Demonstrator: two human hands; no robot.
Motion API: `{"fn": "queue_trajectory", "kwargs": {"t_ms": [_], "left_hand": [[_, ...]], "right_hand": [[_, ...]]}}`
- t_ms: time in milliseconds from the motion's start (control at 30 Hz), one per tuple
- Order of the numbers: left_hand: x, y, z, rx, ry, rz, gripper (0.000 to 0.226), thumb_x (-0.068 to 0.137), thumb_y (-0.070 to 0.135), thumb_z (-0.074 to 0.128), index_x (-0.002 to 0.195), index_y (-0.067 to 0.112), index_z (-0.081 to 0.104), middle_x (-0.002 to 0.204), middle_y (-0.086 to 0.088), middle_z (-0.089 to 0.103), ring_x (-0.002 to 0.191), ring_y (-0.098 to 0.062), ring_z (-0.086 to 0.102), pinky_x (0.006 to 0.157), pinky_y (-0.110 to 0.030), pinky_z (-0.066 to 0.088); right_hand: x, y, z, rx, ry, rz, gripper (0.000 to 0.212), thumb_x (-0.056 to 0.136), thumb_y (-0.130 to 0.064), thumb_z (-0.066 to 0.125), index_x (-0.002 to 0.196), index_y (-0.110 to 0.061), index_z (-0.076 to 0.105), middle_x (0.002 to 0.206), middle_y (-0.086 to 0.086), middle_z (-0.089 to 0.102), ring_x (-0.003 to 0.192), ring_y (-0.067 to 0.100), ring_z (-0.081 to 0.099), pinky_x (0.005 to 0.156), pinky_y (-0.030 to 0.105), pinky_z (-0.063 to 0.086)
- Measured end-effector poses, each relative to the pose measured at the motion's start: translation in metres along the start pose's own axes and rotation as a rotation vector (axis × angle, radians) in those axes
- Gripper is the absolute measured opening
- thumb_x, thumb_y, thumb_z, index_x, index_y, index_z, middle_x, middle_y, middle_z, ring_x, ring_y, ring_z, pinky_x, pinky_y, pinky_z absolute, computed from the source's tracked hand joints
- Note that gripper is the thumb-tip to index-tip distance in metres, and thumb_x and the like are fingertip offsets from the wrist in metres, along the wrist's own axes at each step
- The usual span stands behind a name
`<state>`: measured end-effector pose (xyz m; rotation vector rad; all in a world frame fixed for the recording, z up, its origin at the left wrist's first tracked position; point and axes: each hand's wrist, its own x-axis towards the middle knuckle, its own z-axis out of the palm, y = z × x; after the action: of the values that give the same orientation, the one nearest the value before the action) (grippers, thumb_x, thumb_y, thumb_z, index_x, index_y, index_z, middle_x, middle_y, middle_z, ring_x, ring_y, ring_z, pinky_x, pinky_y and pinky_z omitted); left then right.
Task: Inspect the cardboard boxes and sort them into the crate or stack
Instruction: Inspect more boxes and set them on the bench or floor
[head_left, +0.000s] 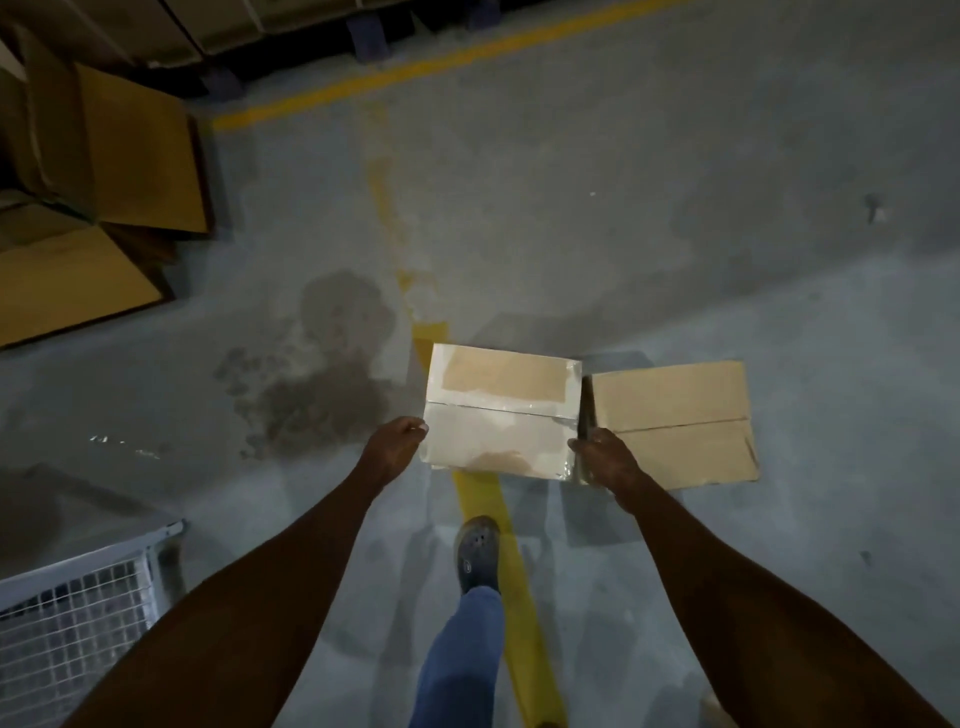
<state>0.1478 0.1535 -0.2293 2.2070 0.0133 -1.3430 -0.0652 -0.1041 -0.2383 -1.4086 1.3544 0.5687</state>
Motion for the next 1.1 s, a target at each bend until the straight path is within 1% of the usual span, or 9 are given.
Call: {"fn": "queue_trajectory", "kwargs": {"t_ms": [133,233,333,400,533,667,767,867,1100], "left_hand": [[0.07,-0.03,0.025,0.017,-0.013,-0.026,0.05,0.101,0.035,0.063,0.144,0.012,0.054,0.145,-0.013,0.056,0.127,-0.03,0.058,0.107,-0.043,0.047],[0.109,-0.037,0.041,-0.032,0.028,-0.02,0.065,0.099,0.037,0.066,0.154,0.01,0.043,0.153,-0.013,0.047,0.139,-0.031,0.048,0.112,-0.041,0.044],[0.144,-0.044,0.051,-0.133,-0.031,-0.018,0.058,0.093,0.055,0.068,0.133,0.014,0.061,0.126,-0.005,0.069,0.119,-0.029,0.066,0.08,-0.022,0.055],[0.164,-0.052,0.058,-0.183,-0.045,-0.018,0.071,0.08,0.075,0.068,0.126,0.022,0.064,0.116,-0.004,0.074,0.108,-0.026,0.072,0.082,-0.03,0.059],[0.178,-0.048,0.067,-0.264,-0.019,0.025,0.052,0.09,0.058,0.07,0.13,0.025,0.062,0.114,0.002,0.074,0.101,-0.013,0.07,0.081,-0.025,0.056],[0.186,-0.062,0.069,-0.274,0.019,-0.006,0.077,0.073,0.08,0.067,0.135,0.035,0.058,0.12,0.002,0.073,0.107,-0.02,0.071,0.095,-0.045,0.059],[0.15,-0.048,0.06,-0.26,0.048,-0.002,0.069,0.082,0.07,0.064,0.139,0.032,0.056,0.123,0.0,0.071,0.109,-0.022,0.069,0.083,-0.032,0.059],[0.096,-0.025,0.045,-0.205,0.121,0.024,0.06,0.092,0.063,0.058,0.141,0.029,0.056,0.125,-0.001,0.069,0.11,-0.023,0.067,0.073,-0.021,0.05],[-0.088,0.03,0.012,-0.298,0.311,0.093,0.05,0.098,0.059,0.058,0.138,0.03,0.06,0.123,0.006,0.064,0.111,-0.018,0.06,0.095,-0.036,0.048]], "right_hand": [[0.108,0.05,0.024,0.099,-0.032,-0.022,0.082,0.062,-0.06,0.075,0.133,-0.019,0.064,0.12,0.004,0.073,0.108,0.026,0.069,0.103,0.048,0.053],[0.128,0.041,0.035,0.18,-0.008,-0.015,0.052,0.082,-0.041,0.08,0.126,-0.017,0.066,0.115,0.004,0.075,0.103,0.022,0.07,0.093,0.039,0.056],[0.134,0.018,0.044,0.307,0.037,-0.001,0.042,0.091,-0.044,0.077,0.124,-0.02,0.069,0.113,0.004,0.077,0.103,0.025,0.073,0.093,0.046,0.059],[0.149,0.02,0.047,0.367,0.017,-0.001,0.036,0.095,-0.043,0.073,0.124,-0.022,0.069,0.112,0.003,0.078,0.101,0.021,0.074,0.09,0.047,0.06],[0.167,0.029,0.051,0.434,0.029,0.038,0.051,0.084,-0.057,0.079,0.123,-0.026,0.071,0.108,0.003,0.08,0.1,0.027,0.077,0.088,0.061,0.06],[0.161,0.027,0.049,0.46,0.059,0.035,0.072,0.069,-0.073,0.081,0.124,-0.028,0.071,0.109,0.004,0.079,0.101,0.028,0.076,0.09,0.059,0.061],[0.126,0.014,0.043,0.462,0.062,-0.016,0.044,0.087,-0.054,0.079,0.122,-0.03,0.07,0.109,0.003,0.079,0.102,0.029,0.076,0.093,0.058,0.06],[0.076,0.0,0.027,0.458,0.06,-0.005,0.043,0.085,-0.055,0.079,0.122,-0.036,0.066,0.111,-0.001,0.078,0.101,0.028,0.076,0.091,0.059,0.06],[-0.107,-0.042,-0.03,0.334,0.146,-0.224,0.039,0.095,-0.04,0.075,0.13,-0.029,0.062,0.113,-0.01,0.073,0.104,0.017,0.068,0.097,0.037,0.052]]}}
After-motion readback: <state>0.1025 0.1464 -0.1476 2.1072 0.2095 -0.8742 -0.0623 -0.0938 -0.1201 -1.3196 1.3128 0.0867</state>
